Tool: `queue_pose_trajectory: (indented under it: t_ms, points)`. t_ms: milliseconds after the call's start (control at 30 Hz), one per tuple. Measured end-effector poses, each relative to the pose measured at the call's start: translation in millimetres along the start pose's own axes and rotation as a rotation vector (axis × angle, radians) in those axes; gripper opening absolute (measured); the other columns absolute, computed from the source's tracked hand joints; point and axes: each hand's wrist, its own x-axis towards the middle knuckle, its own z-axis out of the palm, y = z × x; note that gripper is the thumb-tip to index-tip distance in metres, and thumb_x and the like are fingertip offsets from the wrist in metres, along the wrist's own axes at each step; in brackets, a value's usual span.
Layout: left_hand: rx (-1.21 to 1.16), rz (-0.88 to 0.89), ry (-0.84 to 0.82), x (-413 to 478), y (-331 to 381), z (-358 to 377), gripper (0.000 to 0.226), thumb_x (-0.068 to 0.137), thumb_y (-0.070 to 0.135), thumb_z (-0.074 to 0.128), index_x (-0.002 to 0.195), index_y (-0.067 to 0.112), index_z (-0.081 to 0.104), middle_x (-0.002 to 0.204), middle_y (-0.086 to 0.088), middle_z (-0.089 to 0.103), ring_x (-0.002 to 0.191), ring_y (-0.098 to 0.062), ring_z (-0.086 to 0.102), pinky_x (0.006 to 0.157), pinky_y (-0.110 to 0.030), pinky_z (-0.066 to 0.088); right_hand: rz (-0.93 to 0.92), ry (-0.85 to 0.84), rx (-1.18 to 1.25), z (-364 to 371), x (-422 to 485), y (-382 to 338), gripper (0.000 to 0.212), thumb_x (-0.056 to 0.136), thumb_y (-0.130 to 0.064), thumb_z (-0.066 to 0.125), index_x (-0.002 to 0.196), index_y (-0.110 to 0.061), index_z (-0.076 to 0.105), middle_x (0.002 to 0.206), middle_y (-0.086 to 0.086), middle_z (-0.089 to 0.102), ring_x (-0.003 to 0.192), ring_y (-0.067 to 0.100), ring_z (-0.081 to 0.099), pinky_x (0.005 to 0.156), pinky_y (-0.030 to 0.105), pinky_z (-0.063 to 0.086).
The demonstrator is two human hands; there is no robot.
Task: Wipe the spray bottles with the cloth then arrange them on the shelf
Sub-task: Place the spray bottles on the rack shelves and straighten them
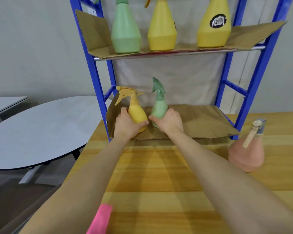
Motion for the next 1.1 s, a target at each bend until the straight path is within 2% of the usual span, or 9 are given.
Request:
queue_pose_trajectory:
  t_ms: [167, 300, 400, 467, 600, 700, 833, 967, 1100]
  points:
    - [-0.024, -0.008, -0.062, -10, 0, -8, 0.126, 0.065, 0.057, 0.099, 0.162, 0.013, 0.030, 0.158, -0.011, 0.052, 0.141, -0.033, 0.055, 0.111, -0.049, 0.053, -0.007, -0.040, 0.020, -17, -14, 0, 0.098, 0.074, -0.068, 0.085, 0.138, -0.004, 0.049, 0.134, 0.016, 0.057, 0.128, 0.035, 0.058, 0.103, 0.043, 0.049]
    - [-0.047, -0.015, -0.065, -34, 3, -24, 0.123, 0.069, 0.052, 0.099, 0.163, 0.012, 0.029, 0.163, -0.011, 0.049, 0.146, -0.033, 0.051, 0.115, -0.049, 0.050, -0.011, -0.049, -0.056, -48, -40, 10, 0.084, 0.082, -0.057, 0.083, 0.141, -0.006, 0.050, 0.140, 0.016, 0.054, 0.130, 0.035, 0.058, 0.103, 0.042, 0.049]
    - [-0.001, -0.014, -0.071, -60, 8, -34, 0.116, 0.073, 0.053, 0.096, 0.161, 0.013, 0.033, 0.159, -0.012, 0.052, 0.144, -0.033, 0.053, 0.113, -0.048, 0.051, -0.025, -0.086, -0.178, -76, -68, 23, 0.052, 0.088, -0.045, 0.074, 0.125, -0.010, 0.066, 0.125, 0.012, 0.066, 0.114, 0.033, 0.067, 0.085, 0.037, 0.055]
    - [0.075, 0.028, -0.093, -81, 14, -37, 0.105, 0.076, 0.055, 0.094, 0.157, 0.015, 0.041, 0.153, -0.010, 0.056, 0.140, -0.031, 0.056, 0.110, -0.048, 0.053, -0.001, -0.154, -0.240, -93, -92, 36, 0.034, 0.087, -0.039, 0.072, 0.107, -0.011, 0.072, 0.105, 0.009, 0.071, 0.098, 0.031, 0.070, 0.071, 0.032, 0.051]
    - [0.206, 0.114, -0.232, -125, 31, -30, 0.091, 0.081, 0.056, 0.090, 0.153, 0.015, 0.052, 0.150, -0.009, 0.061, 0.138, -0.029, 0.058, 0.110, -0.045, 0.053, 0.021, -0.221, -0.358, -121, -138, 70, 0.029, 0.085, -0.038, 0.072, 0.101, -0.014, 0.075, 0.100, 0.007, 0.072, 0.091, 0.028, 0.069, 0.066, 0.028, 0.047]
    - [0.290, 0.167, -0.321, -151, 43, -15, 0.085, 0.082, 0.058, 0.088, 0.149, 0.017, 0.057, 0.147, -0.008, 0.064, 0.137, -0.028, 0.059, 0.110, -0.042, 0.052, 0.072, -0.195, -0.341, -138, -163, 107, 0.026, 0.083, -0.038, 0.075, 0.089, -0.014, 0.070, 0.086, 0.003, 0.066, 0.081, 0.026, 0.065, 0.053, 0.027, 0.038]
    - [0.346, 0.231, -0.364, -171, 56, 13, 0.067, 0.083, 0.055, 0.086, 0.137, 0.021, 0.064, 0.137, -0.005, 0.068, 0.128, -0.026, 0.063, 0.102, -0.038, 0.054, 0.240, -0.080, -0.181, -161, -173, 149, 0.042, 0.081, -0.047, 0.085, 0.092, -0.015, 0.060, 0.080, 0.000, 0.060, 0.085, 0.027, 0.064, 0.060, 0.029, 0.043]
    - [0.335, 0.243, -0.351, -173, 64, 33, 0.057, 0.084, 0.054, 0.086, 0.129, 0.024, 0.067, 0.131, -0.003, 0.071, 0.122, -0.024, 0.066, 0.100, -0.038, 0.055, 0.305, 0.170, -0.056, -169, -161, 177, 0.089, 0.064, -0.053, 0.096, 0.125, -0.007, 0.050, 0.124, 0.012, 0.057, 0.118, 0.036, 0.061, 0.092, 0.043, 0.054]
    - [0.292, 0.262, -0.316, -168, 64, 38, 0.046, 0.085, 0.051, 0.085, 0.122, 0.028, 0.069, 0.126, 0.002, 0.072, 0.116, -0.019, 0.068, 0.098, -0.039, 0.058, 0.252, 0.261, 0.077, -172, -141, 189, 0.099, 0.062, -0.046, 0.097, 0.137, -0.008, 0.046, 0.136, 0.011, 0.050, 0.131, 0.034, 0.052, 0.104, 0.044, 0.048]
